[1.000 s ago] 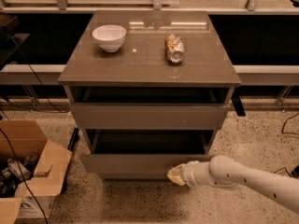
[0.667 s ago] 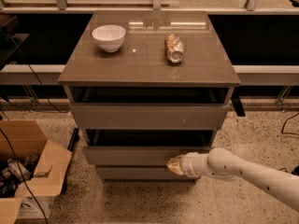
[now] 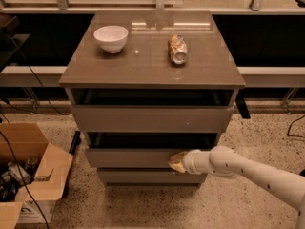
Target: Close middle drawer
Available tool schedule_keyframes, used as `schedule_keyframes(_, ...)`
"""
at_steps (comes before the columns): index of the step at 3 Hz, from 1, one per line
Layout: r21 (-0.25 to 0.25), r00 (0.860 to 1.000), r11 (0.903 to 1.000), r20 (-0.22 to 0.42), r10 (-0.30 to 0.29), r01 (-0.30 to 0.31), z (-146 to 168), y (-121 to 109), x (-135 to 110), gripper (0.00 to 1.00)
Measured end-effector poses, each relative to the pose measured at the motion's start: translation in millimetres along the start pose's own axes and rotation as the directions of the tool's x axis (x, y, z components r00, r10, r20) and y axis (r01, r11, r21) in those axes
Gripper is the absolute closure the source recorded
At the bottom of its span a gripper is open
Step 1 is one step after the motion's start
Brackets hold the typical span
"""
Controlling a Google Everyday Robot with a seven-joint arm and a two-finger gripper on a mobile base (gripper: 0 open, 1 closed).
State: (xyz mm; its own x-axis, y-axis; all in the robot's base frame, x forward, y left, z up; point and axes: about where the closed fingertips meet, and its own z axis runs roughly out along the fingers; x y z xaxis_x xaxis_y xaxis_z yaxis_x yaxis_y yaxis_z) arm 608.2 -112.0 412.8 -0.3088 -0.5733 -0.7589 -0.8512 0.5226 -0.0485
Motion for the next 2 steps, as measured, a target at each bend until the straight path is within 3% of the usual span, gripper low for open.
schedule_keyframes(1, -0.004, 1.000, 1.0000, 0.000, 0.000, 0.000, 1.7, 1.7, -0.3, 0.04)
schedule_keyframes(2, -0.005, 1.000, 1.0000, 0.001, 0.000, 0.000, 2.4, 2.4, -0.4, 0.00)
